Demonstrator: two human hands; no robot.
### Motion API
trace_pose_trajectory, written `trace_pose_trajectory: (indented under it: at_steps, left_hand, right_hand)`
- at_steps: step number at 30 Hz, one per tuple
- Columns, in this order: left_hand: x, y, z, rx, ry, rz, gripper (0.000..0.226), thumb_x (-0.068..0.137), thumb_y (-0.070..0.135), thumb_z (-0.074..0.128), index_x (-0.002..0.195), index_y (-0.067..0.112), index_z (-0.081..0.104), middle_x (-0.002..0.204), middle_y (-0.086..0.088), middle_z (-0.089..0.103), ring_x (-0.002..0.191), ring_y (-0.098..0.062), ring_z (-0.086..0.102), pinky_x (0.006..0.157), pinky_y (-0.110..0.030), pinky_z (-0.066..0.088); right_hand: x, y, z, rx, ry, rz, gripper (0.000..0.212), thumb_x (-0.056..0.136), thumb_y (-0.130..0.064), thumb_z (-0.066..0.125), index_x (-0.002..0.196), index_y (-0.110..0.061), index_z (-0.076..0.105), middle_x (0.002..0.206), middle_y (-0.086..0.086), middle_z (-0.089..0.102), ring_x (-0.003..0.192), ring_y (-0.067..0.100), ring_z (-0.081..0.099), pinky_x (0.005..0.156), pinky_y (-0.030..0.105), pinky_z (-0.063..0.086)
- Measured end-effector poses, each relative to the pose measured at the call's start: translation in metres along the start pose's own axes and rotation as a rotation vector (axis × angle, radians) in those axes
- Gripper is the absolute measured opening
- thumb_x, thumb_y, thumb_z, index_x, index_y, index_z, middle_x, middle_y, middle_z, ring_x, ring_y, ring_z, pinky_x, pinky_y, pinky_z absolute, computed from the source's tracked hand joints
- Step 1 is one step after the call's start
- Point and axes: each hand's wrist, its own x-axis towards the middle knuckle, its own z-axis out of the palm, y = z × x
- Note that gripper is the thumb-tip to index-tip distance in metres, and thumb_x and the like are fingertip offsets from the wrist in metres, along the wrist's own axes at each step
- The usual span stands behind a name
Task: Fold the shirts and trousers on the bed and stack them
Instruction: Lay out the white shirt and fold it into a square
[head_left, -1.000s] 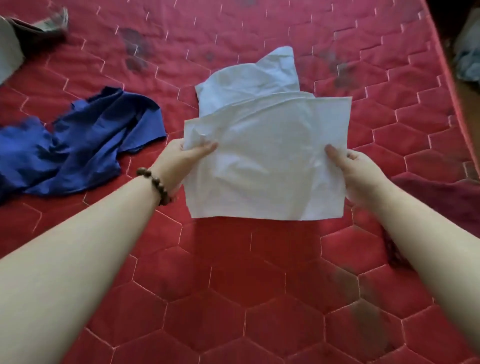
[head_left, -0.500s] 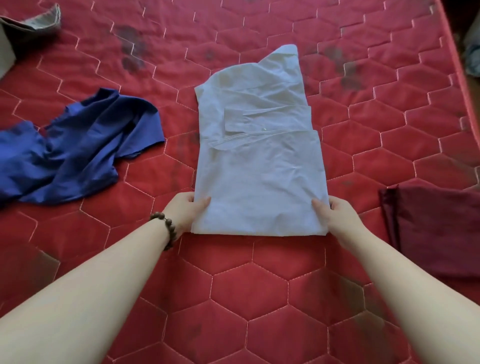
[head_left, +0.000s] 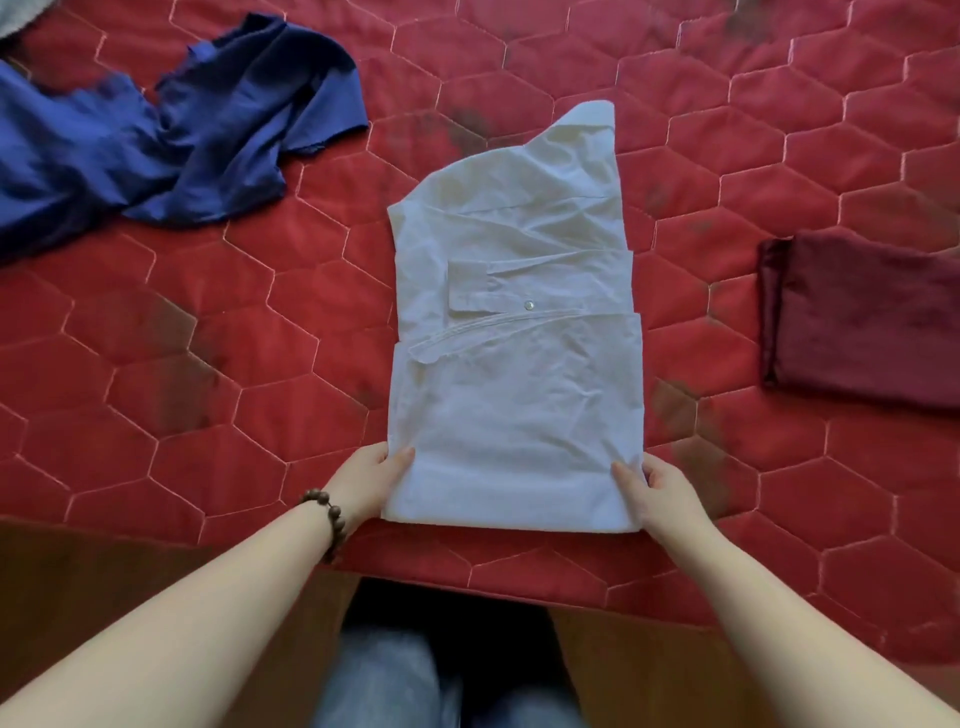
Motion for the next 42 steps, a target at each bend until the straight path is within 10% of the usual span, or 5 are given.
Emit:
trace_pose_trajectory:
  at_steps: [11, 22, 27, 30, 42]
  left_hand:
    - [0.016, 0.061, 0.006, 0.302, 0.446, 0.328, 0.03, 0.089, 0.037, 0.061, 0.078, 0.009, 0.055, 0.071, 0.0, 0.058, 0.066, -0.018, 0.053, 0.055, -0.027, 0.036]
    - [0.04, 0.162, -0.063, -0.221, 0.14, 0.625, 0.02, 0.1, 0.027, 0.049, 0.1, 0.027, 0.07, 0.099, 0.008, 0.073, 0.089, -0.006, 0.065, 0.077, -0.022, 0.053]
    - [0.104, 0.196, -0.067, -0.065, 0.212, 0.435, 0.016, 0.094, 0.029, 0.059, 0.096, 0.014, 0.061, 0.088, -0.003, 0.066, 0.078, -0.017, 0.06, 0.073, -0.03, 0.048]
    - [0.133, 0.198, -0.062, 0.122, 0.363, 0.31, 0.016, 0.089, 0.029, 0.064, 0.089, 0.015, 0.058, 0.077, 0.005, 0.055, 0.073, -0.015, 0.05, 0.057, -0.021, 0.035]
    - [0.126, 0.227, -0.076, -0.112, 0.375, 0.531, 0.019, 0.094, 0.024, 0.056, 0.09, 0.008, 0.066, 0.076, -0.004, 0.062, 0.066, -0.009, 0.052, 0.061, -0.027, 0.044]
  right_hand:
    - [0.043, -0.06, -0.013, 0.227, 0.1, -0.057, 0.012, 0.089, -0.026, 0.065, 0.096, -0.017, 0.067, 0.1, 0.0, 0.071, 0.095, 0.025, 0.067, 0.085, 0.044, 0.055]
    - [0.066, -0.177, -0.057, 0.381, 0.186, -0.444, 0.01, 0.09, -0.02, 0.064, 0.097, -0.025, 0.069, 0.095, -0.001, 0.072, 0.085, 0.016, 0.066, 0.075, 0.032, 0.056]
    - [0.148, -0.191, -0.057, 0.279, 0.221, -0.245, 0.015, 0.09, -0.016, 0.065, 0.104, -0.011, 0.063, 0.109, 0.016, 0.068, 0.097, 0.032, 0.065, 0.089, 0.05, 0.053]
    - [0.174, -0.181, -0.046, 0.198, 0.186, -0.067, 0.018, 0.089, -0.024, 0.068, 0.097, -0.009, 0.062, 0.104, 0.017, 0.068, 0.083, 0.025, 0.064, 0.072, 0.041, 0.055]
    - [0.184, -0.238, -0.069, 0.289, 0.201, -0.357, 0.006, 0.084, -0.021, 0.064, 0.086, -0.017, 0.068, 0.085, 0.006, 0.069, 0.075, 0.015, 0.061, 0.069, 0.036, 0.053]
